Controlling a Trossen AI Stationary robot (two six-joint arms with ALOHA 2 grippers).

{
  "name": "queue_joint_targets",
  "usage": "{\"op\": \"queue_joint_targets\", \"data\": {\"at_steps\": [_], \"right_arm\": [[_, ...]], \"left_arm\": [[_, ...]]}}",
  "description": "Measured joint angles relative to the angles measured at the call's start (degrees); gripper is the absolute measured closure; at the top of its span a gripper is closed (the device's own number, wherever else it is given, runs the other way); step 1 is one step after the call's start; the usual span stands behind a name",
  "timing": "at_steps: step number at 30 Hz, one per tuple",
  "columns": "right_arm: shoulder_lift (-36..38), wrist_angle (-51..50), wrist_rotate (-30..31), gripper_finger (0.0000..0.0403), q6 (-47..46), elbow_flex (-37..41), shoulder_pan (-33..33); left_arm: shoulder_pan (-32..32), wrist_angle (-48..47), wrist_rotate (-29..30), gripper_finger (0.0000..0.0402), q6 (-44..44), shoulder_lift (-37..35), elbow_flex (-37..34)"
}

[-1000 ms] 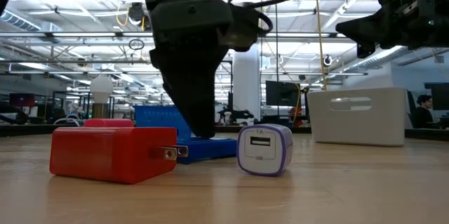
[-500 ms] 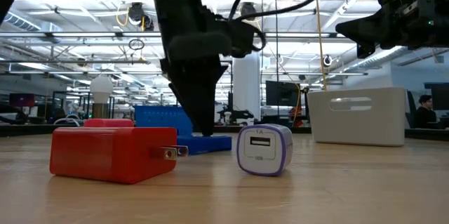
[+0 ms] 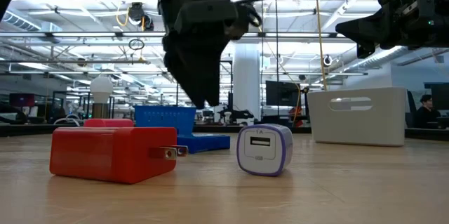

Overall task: Pick & Place Office items
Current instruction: Put the blue digital clock into the blue bin

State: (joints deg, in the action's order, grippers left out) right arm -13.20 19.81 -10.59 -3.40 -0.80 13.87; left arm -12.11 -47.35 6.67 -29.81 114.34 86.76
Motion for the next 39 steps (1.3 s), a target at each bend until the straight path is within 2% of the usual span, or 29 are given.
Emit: {"op": "queue_joint_targets", "data": {"at_steps": [12, 19, 24, 31, 35, 39], "right_arm": [[-0.5, -0.2, 0.0, 0.0399, -0.4, 0.0, 0.0], [-0.7, -0.4, 0.2, 0.0399, -0.3, 0.0, 0.0], [-0.7, -0.4, 0.2, 0.0399, -0.3, 0.0, 0.0], [-0.7, -0.4, 0.3, 0.0399, -0.1, 0.0, 0.0], [-0.7, -0.4, 0.3, 0.0399, 0.0, 0.0, 0.0], [-0.7, -0.4, 0.3, 0.0399, 0.2, 0.0, 0.0]], "left_arm": [[-1.1, 3.2, -0.9, 0.0094, -3.1, 3.9, 0.0], [-0.7, 0.5, -0.4, 0.0094, -3.1, 4.7, 0.0], [0.0, -2.2, 1.0, 0.0094, 0.7, 4.7, -0.9], [1.2, -0.5, -0.9, 0.0096, 5.2, 4.5, -3.6], [1.2, 1.5, -1.3, 0.012, 10.4, 4.4, -3.7], [1.2, 1.8, -2.3, 0.0186, 12.7, 4.5, -3.7]]}}
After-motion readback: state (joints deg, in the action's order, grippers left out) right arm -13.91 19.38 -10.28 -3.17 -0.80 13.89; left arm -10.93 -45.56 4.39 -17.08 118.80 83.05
